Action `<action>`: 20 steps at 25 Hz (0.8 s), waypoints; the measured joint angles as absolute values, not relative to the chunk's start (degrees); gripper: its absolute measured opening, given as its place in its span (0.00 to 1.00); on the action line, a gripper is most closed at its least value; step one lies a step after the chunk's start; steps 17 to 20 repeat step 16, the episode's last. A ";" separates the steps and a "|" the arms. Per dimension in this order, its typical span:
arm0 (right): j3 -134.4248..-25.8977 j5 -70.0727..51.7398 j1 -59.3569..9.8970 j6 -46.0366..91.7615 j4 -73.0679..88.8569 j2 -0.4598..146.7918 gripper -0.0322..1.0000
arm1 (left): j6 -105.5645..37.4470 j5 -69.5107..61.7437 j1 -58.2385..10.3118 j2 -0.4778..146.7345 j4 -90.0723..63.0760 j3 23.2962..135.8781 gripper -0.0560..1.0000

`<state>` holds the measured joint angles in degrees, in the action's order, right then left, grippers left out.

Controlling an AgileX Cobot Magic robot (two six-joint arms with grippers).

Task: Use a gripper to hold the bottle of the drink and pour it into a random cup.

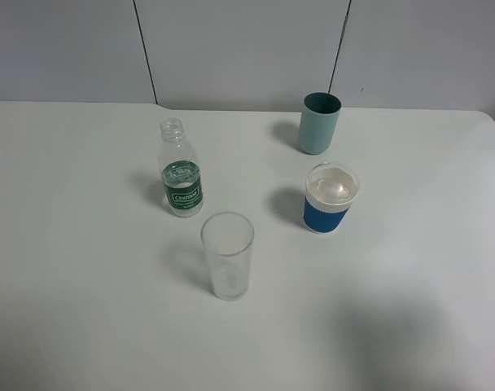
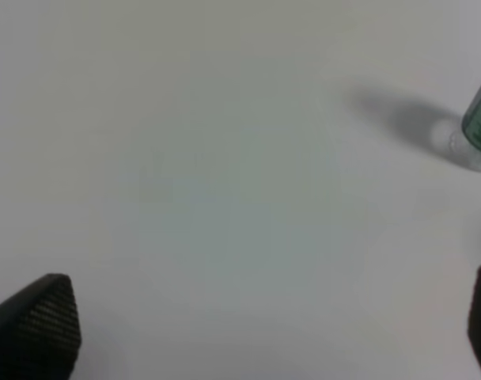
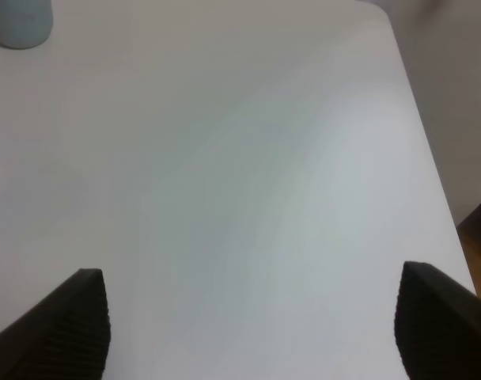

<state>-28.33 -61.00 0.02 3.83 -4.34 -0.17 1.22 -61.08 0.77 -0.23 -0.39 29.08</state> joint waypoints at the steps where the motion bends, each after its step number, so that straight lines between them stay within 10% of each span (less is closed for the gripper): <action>1: -28.33 -61.00 0.02 3.83 -4.34 -0.17 0.75 | 1.22 -61.08 0.77 -0.23 -0.39 29.08 0.99; 20: -28.33 -61.00 0.02 3.83 -4.34 -0.17 0.75 | 1.22 -61.08 0.77 -0.23 -0.39 29.08 0.99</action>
